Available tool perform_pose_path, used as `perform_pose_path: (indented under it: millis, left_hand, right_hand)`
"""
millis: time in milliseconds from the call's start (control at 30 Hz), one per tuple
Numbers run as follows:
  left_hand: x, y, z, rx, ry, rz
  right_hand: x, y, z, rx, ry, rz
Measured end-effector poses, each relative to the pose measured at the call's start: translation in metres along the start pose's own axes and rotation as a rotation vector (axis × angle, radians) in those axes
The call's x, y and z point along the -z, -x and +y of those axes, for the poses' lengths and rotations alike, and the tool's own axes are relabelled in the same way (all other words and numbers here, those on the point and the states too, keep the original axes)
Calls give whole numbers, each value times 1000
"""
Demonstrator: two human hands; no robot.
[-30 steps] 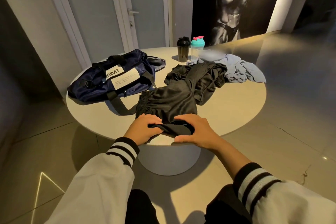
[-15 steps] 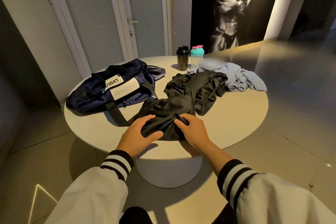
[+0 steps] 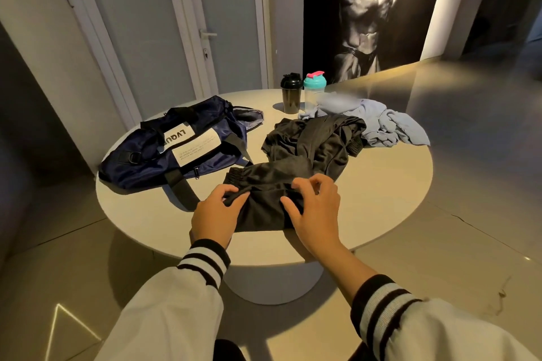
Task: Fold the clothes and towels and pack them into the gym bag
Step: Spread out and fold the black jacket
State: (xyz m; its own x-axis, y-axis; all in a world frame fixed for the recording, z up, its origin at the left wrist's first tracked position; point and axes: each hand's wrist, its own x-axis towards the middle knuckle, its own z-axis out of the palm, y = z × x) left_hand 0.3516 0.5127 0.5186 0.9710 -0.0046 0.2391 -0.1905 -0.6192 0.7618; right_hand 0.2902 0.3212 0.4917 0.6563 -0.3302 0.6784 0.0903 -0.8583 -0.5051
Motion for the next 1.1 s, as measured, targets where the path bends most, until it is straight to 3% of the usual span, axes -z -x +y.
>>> perform_pose_path:
  millis: [100, 233, 333, 433, 500, 600, 700, 767, 933, 1033, 1100]
  left_hand:
    - [-3, -2, 2, -9, -25, 30]
    - [1, -9, -1, 18, 110, 74]
    - [6, -13, -6, -30, 149, 123]
    - [6, -10, -10, -333, -109, 168]
    - [1, -7, -17, -566, -236, 42]
    - [-2, -4, -26, -479, -326, -274]
    - [0, -7, -29, -415, -420, -417]
    - [0, -8, -27, -425, -418, -406]
    - [1, -3, -20, -404, -400, -196]
    - [12, -2, -14, -360, -450, -254]
    - [22, -2, -10, -319, -276, -314]
  right_hand:
    - [-7, 2, 5, 172, 109, -90]
    - [-11, 2, 9, -51, 86, -304]
    - [-11, 1, 7, -100, 72, -392]
    - [-11, 0, 8, -110, 66, -426]
    - [-12, -1, 9, -126, 59, -425]
    - [-10, -2, 10, -126, 31, -417]
    - [-5, -2, 11, -107, -130, -381]
    - [1, -2, 11, -80, -187, -414]
    - [10, 2, 12, -40, -147, -526]
    - [12, 4, 12, -38, -210, -446]
    - [15, 3, 9, -98, -342, -390]
